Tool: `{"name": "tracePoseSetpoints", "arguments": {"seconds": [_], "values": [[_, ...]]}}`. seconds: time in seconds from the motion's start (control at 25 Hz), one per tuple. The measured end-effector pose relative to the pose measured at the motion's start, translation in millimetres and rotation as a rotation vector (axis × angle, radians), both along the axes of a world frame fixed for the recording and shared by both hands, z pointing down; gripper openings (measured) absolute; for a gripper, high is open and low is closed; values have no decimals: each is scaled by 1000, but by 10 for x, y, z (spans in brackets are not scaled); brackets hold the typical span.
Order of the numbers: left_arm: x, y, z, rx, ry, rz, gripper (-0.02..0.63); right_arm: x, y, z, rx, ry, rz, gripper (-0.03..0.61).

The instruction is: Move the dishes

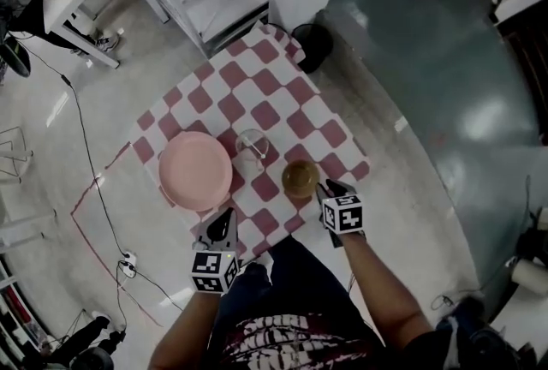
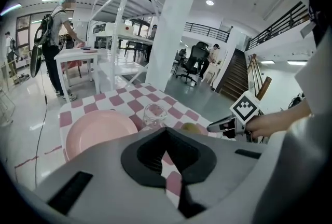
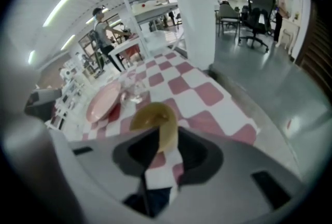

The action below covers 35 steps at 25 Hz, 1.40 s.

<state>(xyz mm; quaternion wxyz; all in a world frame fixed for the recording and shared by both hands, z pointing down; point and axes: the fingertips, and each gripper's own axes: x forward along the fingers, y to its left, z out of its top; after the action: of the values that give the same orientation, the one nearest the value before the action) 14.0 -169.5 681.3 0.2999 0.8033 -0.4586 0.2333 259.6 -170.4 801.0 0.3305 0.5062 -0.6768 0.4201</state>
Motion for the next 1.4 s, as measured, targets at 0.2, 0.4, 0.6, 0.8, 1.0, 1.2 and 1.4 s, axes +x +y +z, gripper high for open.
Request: {"name": "tracePoseSetpoints", "arguments": {"seconds": [0.2, 0.4, 0.6, 0.8, 1.0, 1.2, 1.4], "values": [[-91, -2, -38, -8, -37, -37, 25, 55, -34, 313, -81, -26, 15, 130], [-283, 84, -6, -27, -54, -97, 25, 51, -34, 484, -131, -53, 24, 110], [-441, 188, -31, -29, -44, -142, 25, 37, -93, 550, -165, -66, 46, 44], [-661, 178, -44, -12, -28, -175, 24, -48, -90, 455, -172, -54, 23, 37], [-855, 140, -47, -3, -11, -168, 24, -194, 16, 267, -167, -61, 54, 37], [-1144, 107, -73, 12, 3, -141, 23, -474, 170, 63, -154, -97, 126, 37], [-1567, 23, -123, 29, 12, -143, 25, -939, 214, -109, -134, -132, 150, 37]]}}
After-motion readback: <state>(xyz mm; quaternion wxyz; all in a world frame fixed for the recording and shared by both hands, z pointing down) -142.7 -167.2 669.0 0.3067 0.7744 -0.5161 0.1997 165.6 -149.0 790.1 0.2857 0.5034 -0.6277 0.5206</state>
